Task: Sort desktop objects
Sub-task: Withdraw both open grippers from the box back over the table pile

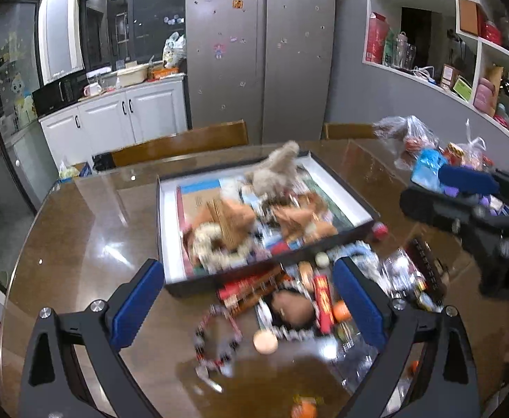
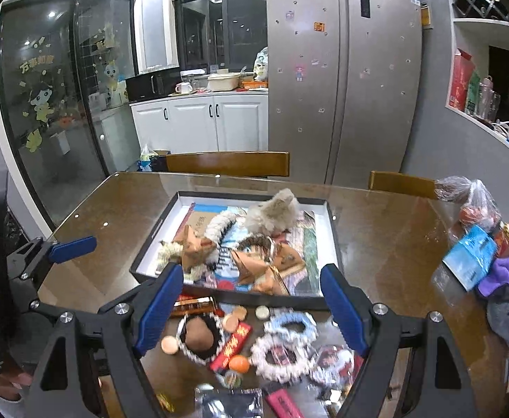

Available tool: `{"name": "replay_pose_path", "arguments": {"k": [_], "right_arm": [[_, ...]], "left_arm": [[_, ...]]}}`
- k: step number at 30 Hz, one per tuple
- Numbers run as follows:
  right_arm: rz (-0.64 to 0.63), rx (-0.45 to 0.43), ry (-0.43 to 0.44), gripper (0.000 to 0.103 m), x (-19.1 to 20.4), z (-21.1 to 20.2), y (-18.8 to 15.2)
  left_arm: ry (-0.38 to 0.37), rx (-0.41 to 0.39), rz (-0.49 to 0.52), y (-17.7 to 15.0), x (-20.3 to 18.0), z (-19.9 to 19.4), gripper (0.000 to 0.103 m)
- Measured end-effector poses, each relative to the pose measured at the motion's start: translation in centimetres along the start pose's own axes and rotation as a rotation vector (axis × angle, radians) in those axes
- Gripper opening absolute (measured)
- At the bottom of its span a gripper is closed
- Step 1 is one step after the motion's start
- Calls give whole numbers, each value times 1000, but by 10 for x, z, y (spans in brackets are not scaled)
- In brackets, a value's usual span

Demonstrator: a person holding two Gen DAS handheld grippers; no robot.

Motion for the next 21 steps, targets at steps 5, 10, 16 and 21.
{"name": "replay_pose_path", "arguments": {"k": [5,10,16,21], "right_arm": [[18,6,-14,83,-5,-14,-22],[43,34,-24,83,-13,-15,-52],[52,70,1,83,-9,-18,-94],[69,97,-7,83,-12,-25,-120]], "left_arm": [[-49,46,16,-42,-17,-10,99],[-85,98,-8,-84,-25,-14,99],[-117,113,16,-117,-35,-22,99],[-134,139,41,-134,-45,-14,99]]}}
Point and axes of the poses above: each gripper's, at about its wrist camera, not at the fingertips, and z roughly the way its jaws point, x to its left, y to its top, the point moved 7 cm from there along z, roughly the way its jaws point, and after that the axes turned 12 degrees about y, right-handed, at the moved point
